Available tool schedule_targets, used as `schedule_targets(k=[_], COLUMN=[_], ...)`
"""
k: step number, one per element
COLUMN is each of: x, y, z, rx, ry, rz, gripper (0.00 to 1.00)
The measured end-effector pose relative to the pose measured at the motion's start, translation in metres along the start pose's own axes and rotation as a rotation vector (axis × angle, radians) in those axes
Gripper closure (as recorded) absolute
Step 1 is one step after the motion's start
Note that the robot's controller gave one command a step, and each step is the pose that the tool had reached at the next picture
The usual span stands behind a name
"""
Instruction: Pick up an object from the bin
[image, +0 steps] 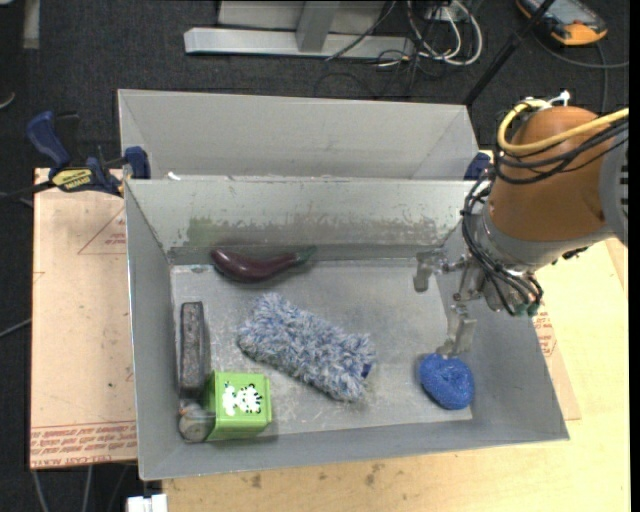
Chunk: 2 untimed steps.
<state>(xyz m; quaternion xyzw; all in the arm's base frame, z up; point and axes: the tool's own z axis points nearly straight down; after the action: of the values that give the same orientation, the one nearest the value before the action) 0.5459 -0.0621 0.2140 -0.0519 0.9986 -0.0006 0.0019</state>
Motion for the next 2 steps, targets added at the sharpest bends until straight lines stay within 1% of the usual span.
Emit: schedule_targets(k=[1, 2], x=[-0.003, 0.012], y=[0.011, 0.045], z=[0.0, 0.011], rx=[-0.006, 0.002], ry=[0.014, -0.011], rz=[-0.152, -0.228], gripper=[0.0, 0.0])
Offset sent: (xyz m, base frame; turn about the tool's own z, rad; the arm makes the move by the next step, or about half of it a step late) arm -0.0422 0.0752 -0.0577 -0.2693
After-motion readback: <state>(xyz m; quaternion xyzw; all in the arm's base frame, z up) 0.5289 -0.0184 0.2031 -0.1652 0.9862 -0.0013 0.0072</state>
